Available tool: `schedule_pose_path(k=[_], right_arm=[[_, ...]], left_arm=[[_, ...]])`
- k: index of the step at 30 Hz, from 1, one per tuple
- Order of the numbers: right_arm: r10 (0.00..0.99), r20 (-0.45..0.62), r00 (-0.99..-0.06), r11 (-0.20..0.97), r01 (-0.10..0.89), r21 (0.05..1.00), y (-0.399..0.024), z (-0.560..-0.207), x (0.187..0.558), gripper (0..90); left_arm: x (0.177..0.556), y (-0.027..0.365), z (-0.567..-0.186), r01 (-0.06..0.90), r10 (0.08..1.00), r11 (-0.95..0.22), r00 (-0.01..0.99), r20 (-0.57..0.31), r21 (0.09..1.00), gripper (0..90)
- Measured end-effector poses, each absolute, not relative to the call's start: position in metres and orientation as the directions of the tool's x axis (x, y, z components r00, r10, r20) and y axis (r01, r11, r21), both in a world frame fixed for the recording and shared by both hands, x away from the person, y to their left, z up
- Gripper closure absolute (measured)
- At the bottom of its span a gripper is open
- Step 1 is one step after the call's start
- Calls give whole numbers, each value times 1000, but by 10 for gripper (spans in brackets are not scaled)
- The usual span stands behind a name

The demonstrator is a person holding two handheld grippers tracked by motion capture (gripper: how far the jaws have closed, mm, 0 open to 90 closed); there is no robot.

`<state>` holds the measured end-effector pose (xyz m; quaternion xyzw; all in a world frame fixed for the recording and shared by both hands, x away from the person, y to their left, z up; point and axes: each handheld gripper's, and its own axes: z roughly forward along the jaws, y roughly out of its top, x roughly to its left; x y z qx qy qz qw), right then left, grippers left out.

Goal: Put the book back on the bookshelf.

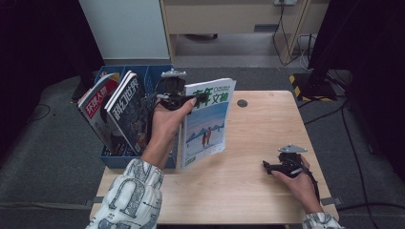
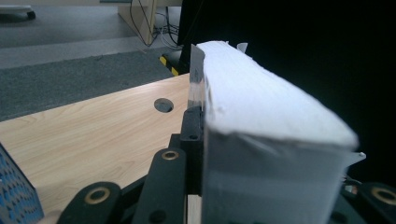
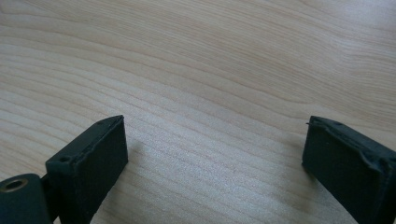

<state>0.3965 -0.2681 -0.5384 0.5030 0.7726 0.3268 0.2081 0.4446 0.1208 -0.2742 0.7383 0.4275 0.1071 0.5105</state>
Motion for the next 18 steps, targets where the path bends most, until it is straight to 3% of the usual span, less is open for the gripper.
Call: schedule_pose_path(k=[18], right_arm=[[913, 7, -408, 281, 640, 715, -268, -539, 397, 66]], left_arm=[[436, 142, -255, 504, 753, -89, 599, -273, 859, 735]])
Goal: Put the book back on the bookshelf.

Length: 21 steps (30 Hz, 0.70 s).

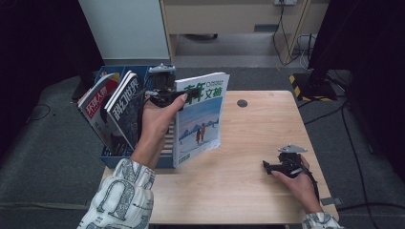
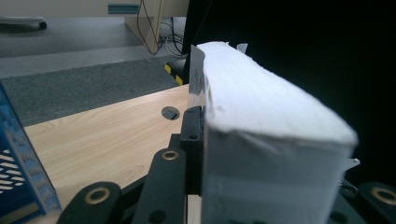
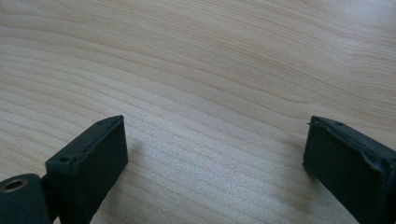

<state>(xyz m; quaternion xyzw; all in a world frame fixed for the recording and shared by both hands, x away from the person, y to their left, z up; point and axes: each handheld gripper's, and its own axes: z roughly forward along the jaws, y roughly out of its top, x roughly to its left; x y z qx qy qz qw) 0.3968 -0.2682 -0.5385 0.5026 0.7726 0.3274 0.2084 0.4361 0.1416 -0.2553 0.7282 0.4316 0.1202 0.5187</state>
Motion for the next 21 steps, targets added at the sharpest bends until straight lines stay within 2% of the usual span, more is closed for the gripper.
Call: schedule_pose_path(k=[21], right_arm=[[911, 8, -413, 284, 640, 714, -268, -539, 397, 62]], left_arm=[[424, 182, -239, 487, 791, -51, 553, -262, 872, 734]])
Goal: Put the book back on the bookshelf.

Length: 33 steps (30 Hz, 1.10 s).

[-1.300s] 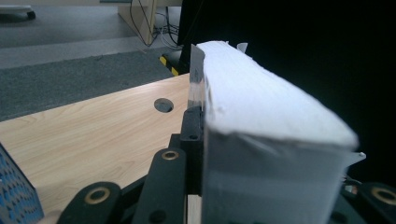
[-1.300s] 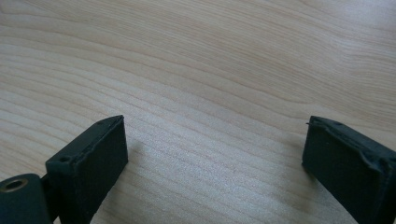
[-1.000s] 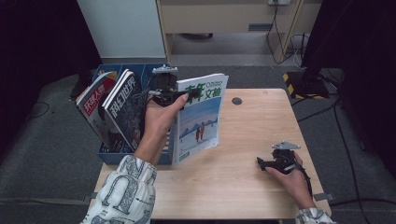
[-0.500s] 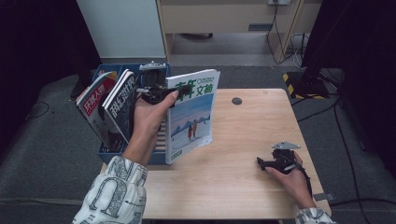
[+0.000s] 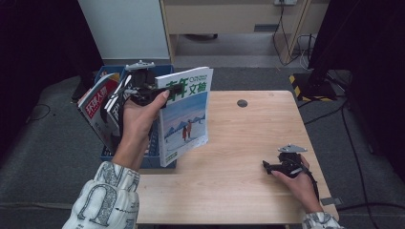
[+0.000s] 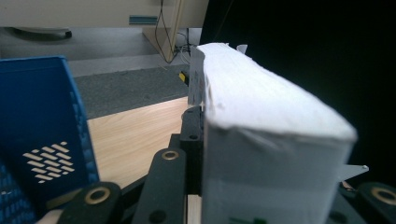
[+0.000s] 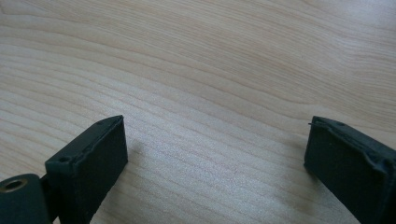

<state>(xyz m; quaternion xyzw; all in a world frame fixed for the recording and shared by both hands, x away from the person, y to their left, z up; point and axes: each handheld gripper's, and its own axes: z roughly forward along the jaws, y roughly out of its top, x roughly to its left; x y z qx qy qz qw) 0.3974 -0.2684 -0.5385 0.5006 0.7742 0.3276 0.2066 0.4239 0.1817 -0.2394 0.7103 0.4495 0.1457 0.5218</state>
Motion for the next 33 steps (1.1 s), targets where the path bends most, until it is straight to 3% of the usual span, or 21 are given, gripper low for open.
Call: schedule_pose_path(k=[33], right_arm=[[911, 9, -412, 283, 640, 714, -268, -539, 398, 60]], left_arm=[[396, 265, -230, 487, 876, 29, 408, -256, 873, 735]])
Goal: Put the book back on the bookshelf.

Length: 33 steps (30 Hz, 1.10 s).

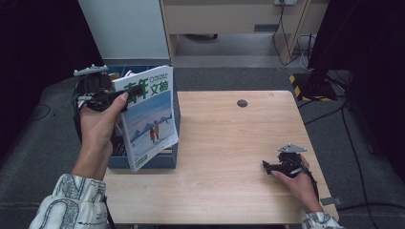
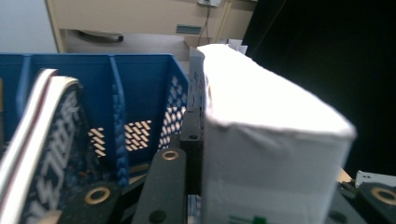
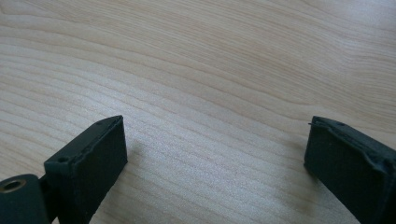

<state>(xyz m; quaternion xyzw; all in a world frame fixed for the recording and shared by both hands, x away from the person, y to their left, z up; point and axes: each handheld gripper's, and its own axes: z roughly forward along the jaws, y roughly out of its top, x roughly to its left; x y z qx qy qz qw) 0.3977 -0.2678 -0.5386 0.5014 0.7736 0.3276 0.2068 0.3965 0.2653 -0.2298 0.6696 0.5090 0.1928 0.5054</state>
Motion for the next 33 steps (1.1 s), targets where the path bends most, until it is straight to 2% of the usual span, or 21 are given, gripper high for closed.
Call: schedule_pose_path(k=[17, 33], right_arm=[[911, 8, -413, 283, 638, 716, -268, -539, 398, 59], [910, 9, -414, 284, 640, 714, -268, -539, 398, 59]], left_arm=[[410, 284, -236, 492, 905, 80, 329, -270, 867, 734], [438, 267, -242, 495, 930, 103, 260, -260, 863, 734]])
